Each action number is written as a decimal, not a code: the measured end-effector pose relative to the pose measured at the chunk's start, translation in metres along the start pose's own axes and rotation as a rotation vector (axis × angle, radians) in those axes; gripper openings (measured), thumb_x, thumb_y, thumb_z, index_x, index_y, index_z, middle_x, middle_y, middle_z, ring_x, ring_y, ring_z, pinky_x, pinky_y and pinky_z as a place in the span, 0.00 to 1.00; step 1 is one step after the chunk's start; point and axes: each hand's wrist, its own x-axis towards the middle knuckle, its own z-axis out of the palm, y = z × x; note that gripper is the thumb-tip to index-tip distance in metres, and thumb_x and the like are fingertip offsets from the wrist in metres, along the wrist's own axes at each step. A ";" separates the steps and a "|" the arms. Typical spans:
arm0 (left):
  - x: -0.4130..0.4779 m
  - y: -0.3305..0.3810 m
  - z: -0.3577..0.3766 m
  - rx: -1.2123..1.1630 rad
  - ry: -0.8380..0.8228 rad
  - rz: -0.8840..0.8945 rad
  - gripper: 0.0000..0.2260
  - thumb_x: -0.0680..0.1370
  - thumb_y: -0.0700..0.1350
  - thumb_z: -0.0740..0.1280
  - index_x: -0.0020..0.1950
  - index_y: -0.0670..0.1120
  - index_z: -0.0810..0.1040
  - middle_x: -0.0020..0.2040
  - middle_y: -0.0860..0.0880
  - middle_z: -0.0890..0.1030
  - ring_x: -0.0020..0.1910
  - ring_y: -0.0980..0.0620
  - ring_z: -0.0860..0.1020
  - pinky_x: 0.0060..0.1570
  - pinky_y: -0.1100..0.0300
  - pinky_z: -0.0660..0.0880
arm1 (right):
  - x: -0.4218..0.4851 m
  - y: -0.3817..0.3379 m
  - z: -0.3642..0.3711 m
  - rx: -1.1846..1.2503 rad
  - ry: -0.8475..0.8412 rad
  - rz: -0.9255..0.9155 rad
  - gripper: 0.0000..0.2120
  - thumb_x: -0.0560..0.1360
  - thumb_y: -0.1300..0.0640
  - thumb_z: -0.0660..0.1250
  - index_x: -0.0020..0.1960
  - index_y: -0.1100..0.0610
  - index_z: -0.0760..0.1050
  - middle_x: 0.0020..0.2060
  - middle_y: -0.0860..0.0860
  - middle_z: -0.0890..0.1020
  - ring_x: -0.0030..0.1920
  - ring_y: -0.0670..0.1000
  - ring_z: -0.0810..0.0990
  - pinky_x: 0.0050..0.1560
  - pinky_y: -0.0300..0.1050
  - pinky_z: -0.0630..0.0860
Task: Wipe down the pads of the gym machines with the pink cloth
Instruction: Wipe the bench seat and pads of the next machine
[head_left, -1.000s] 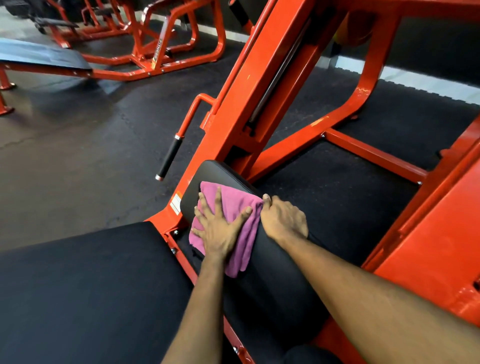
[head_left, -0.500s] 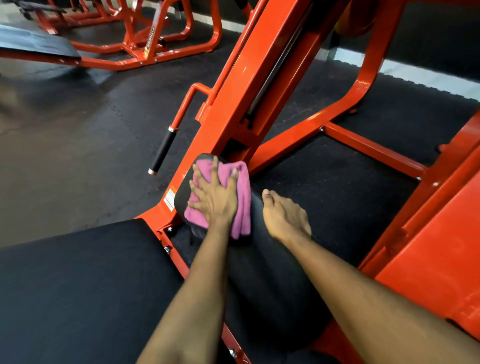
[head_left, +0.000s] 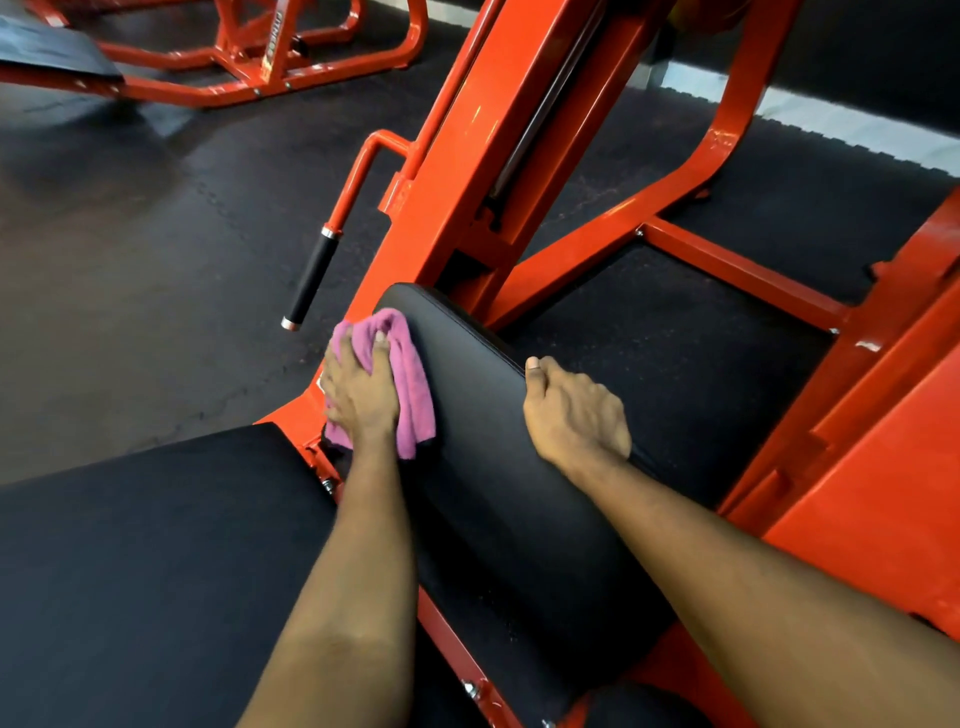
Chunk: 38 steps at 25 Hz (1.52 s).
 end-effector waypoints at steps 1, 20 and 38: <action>-0.015 -0.015 -0.001 -0.043 0.005 -0.032 0.27 0.77 0.67 0.57 0.75 0.62 0.60 0.77 0.50 0.63 0.72 0.41 0.67 0.69 0.40 0.64 | -0.002 -0.001 0.000 -0.007 0.003 -0.002 0.24 0.85 0.43 0.42 0.59 0.52 0.74 0.48 0.57 0.84 0.49 0.60 0.82 0.43 0.51 0.66; -0.252 0.142 0.031 0.850 -0.612 0.918 0.24 0.76 0.68 0.55 0.64 0.57 0.76 0.65 0.50 0.79 0.66 0.43 0.71 0.67 0.38 0.59 | -0.081 0.224 -0.088 -0.336 0.399 -0.162 0.20 0.76 0.55 0.55 0.60 0.55 0.81 0.73 0.54 0.73 0.80 0.56 0.58 0.79 0.60 0.49; -0.256 0.130 0.036 0.720 -0.486 1.040 0.13 0.74 0.62 0.59 0.41 0.53 0.75 0.45 0.52 0.83 0.51 0.47 0.76 0.55 0.48 0.64 | -0.080 0.213 -0.077 -0.512 0.397 -0.078 0.18 0.75 0.51 0.62 0.59 0.60 0.78 0.75 0.61 0.69 0.81 0.59 0.50 0.78 0.65 0.46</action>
